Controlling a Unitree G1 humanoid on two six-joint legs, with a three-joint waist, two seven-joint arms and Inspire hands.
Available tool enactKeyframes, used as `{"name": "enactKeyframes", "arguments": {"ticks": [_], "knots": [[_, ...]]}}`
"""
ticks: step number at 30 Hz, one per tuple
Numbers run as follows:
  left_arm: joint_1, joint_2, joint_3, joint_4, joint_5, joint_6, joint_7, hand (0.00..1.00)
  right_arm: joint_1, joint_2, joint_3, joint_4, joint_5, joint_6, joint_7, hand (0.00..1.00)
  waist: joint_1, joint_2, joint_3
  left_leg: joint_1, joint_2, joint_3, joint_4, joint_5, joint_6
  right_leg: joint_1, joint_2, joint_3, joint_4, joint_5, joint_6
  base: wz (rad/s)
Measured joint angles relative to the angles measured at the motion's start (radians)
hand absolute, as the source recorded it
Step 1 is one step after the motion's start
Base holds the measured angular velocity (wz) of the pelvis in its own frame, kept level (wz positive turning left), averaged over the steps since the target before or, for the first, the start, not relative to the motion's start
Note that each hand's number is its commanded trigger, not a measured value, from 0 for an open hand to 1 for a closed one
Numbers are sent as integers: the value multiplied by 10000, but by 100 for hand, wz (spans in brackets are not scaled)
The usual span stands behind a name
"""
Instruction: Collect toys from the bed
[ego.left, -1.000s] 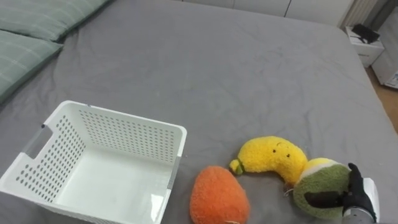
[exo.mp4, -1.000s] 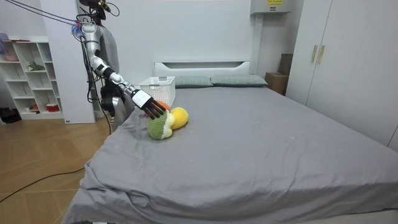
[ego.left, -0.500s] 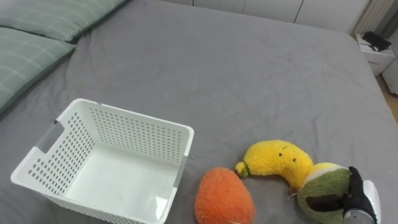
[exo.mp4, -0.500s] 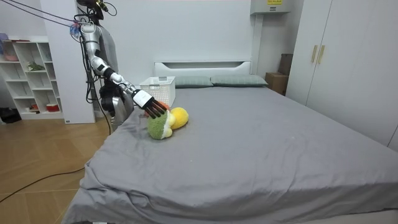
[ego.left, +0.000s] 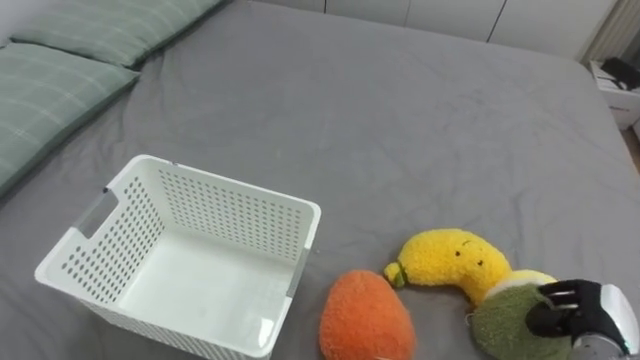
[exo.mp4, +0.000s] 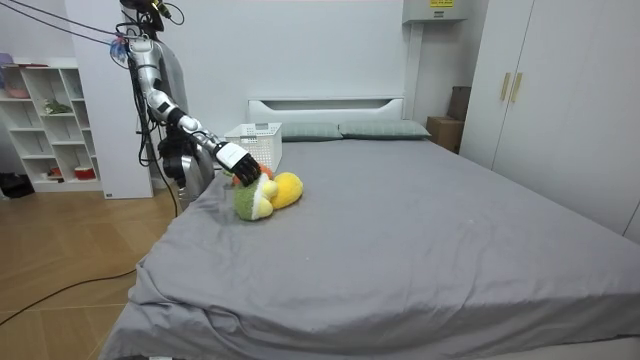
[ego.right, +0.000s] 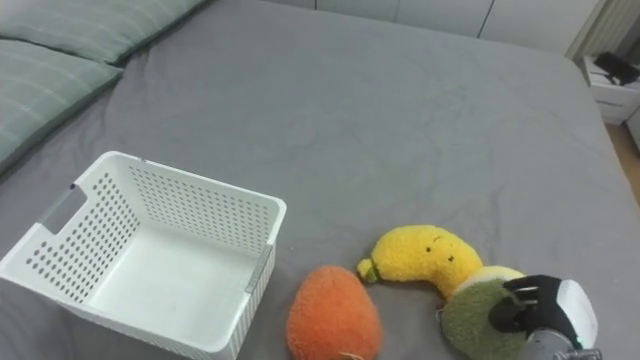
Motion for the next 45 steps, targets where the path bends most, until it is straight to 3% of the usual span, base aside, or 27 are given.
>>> {"name": "enactKeyframes", "arguments": {"ticks": [14, 19, 25, 35, 41, 45], "knots": [[-331, 38, 0, 0, 149, -49, -172, 0, 71, 27, 10, 317, -675, -49, 453, 100, -3, -120, -27, -1, -24, -30, 0, 43, 23, -14, -29, -20, 26, 0, 18, 1], [-476, 115, 15, 15, 183, -238, -145, 0, 78, 24, 10, 317, -653, -185, 466, 100, 13, -132, -33, 16, -16, -25, -38, 43, 23, -12, 3, 72, -91, 46, 28, 0], [-645, 106, 33, 73, 278, -339, -93, 0, 103, 23, -25, 22, -633, -363, 524, 100, -8, -141, -57, -32, 21, 243, -97, 42, 24, -149, 18, 255, -36, 63, 34, -12], [-624, 95, 311, -8, 342, -301, -181, 0, 732, 24, -79, -3486, -683, -339, 787, 100, -254, -159, -83, 181, 101, 662, -308, 44, 35, -292, 68, 729, 91, 66, 36, -13], [-805, 98, 399, 0, 198, -302, -159, 0, 938, 29, -70, -5029, -684, -343, 814, 100, -306, -324, 4, 161, 164, 802, -369, 39, 37, -402, 72, 819, 104, 71, 35, -6], [-880, 102, 387, -3, 210, -304, -159, 0, 933, 2, -106, -6298, -690, -344, 836, 100, -372, -442, -17, 6, 178, 904, -381, 39, 39, -623, 80, 916, 155, 74, 34, -7]]}}
